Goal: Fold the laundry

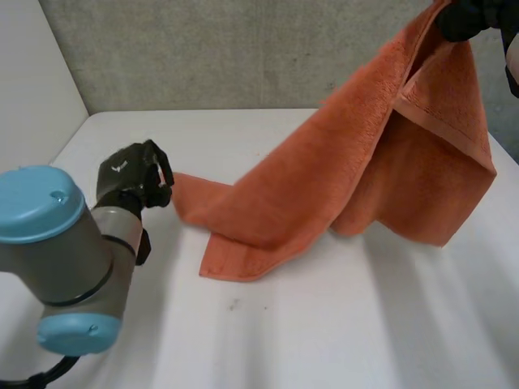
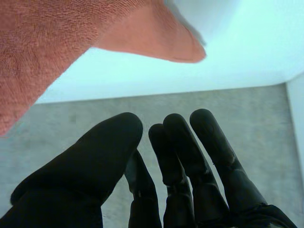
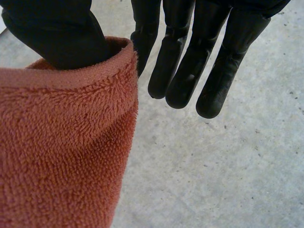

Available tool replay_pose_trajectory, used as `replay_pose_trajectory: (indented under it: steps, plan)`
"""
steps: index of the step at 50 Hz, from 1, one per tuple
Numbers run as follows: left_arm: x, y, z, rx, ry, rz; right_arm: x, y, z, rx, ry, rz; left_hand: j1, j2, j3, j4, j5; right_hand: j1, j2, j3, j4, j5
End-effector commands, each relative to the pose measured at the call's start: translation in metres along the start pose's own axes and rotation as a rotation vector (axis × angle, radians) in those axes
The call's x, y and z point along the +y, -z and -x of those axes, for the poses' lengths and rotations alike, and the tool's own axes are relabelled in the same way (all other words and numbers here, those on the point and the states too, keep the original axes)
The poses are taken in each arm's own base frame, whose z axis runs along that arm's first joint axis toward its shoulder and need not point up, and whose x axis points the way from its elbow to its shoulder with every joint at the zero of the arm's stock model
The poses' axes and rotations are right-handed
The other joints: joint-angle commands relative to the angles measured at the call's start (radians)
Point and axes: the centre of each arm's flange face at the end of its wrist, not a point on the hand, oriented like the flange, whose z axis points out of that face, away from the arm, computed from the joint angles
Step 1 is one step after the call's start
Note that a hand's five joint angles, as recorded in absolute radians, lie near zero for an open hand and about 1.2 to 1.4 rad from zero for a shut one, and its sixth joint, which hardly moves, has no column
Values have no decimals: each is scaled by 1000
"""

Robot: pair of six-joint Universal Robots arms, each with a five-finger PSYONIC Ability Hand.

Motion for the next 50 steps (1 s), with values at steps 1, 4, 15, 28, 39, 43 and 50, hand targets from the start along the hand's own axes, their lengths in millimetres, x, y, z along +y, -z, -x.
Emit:
replay_pose_trajectory:
  steps: [1, 4, 15, 28, 39, 43, 50]
  plan:
    - [36, 48, -34, 194, -28, 188, 9, -2, 5, -11, -31, 23, -520, -527, -527, -533, -531, 408, 209, 207, 202, 238]
    - [55, 62, -47, 242, -36, 246, 8, -2, 6, -13, -45, 23, -571, -578, -578, -584, -582, 408, 209, 207, 202, 238]
    - [81, 86, -77, 301, 15, 299, 7, -2, 7, -16, -49, 18, -568, -575, -575, -581, -579, 408, 209, 207, 202, 238]
    - [119, 81, -100, 329, 64, 354, -1, 5, 20, -53, -79, 2, -562, -569, -569, -575, -573, 408, 209, 207, 202, 238]
    - [144, 65, -107, 295, 63, 348, -6, 8, 21, -57, -124, -4, -551, -558, -557, -564, -562, 408, 209, 207, 202, 238]
    - [145, 61, -106, 269, 62, 333, -17, 15, 25, -75, -133, -28, -545, -552, -551, -558, -556, 408, 209, 207, 202, 238]
    - [145, 49, -109, 237, 76, 264, -39, 32, 23, -82, -145, -73, -387, -394, -394, -400, -398, 408, 209, 207, 202, 238]
